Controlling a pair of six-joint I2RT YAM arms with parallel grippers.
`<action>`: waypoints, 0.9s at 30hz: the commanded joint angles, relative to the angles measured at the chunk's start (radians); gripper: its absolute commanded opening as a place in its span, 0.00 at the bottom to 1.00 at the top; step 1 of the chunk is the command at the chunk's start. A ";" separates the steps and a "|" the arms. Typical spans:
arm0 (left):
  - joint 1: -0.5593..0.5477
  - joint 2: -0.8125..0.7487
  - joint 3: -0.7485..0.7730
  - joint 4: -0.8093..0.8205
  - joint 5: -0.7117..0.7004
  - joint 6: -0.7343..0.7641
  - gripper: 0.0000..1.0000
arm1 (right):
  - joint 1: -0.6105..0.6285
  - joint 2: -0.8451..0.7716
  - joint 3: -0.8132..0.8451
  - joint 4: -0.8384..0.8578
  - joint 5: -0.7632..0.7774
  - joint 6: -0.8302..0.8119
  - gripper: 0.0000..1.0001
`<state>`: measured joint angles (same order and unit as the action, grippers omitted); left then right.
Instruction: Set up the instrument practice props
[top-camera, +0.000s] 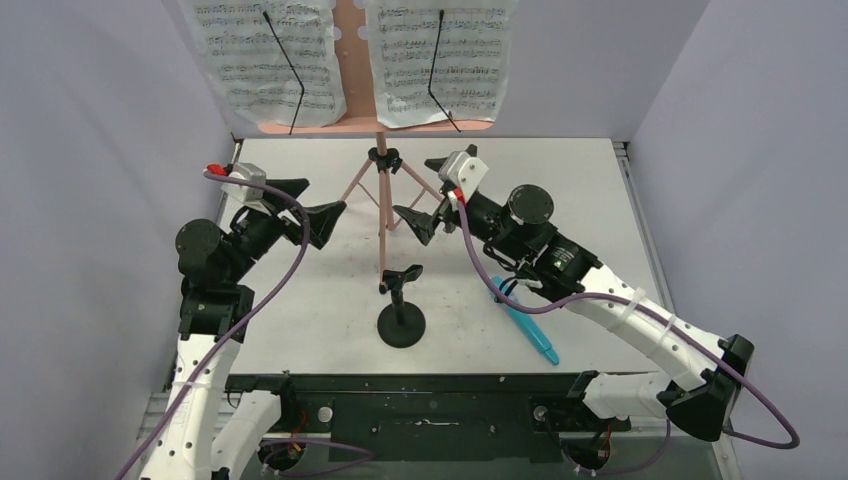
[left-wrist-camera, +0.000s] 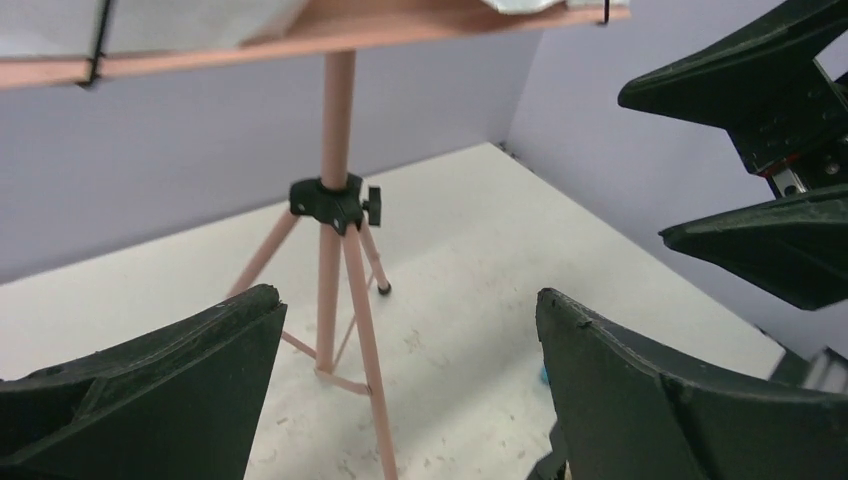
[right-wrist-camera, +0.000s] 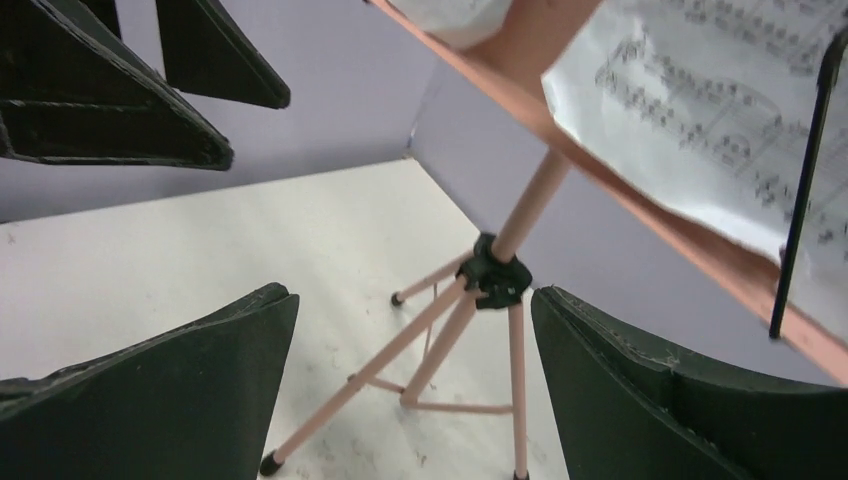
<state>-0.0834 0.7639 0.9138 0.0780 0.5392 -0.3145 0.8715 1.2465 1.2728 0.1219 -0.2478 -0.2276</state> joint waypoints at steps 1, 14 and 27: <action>0.000 0.009 -0.013 -0.076 0.169 0.041 0.97 | 0.002 -0.086 -0.113 -0.027 0.165 -0.037 0.90; -0.173 0.121 0.047 -0.353 0.214 0.241 0.97 | -0.083 -0.150 -0.331 -0.060 0.322 0.185 0.90; -0.421 0.267 0.127 -0.579 -0.003 0.495 0.96 | -0.212 -0.131 -0.374 -0.301 0.382 0.341 0.90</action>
<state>-0.4587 1.0058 0.9943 -0.4480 0.6167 0.0826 0.6559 1.1358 0.9230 -0.1272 0.0921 0.0780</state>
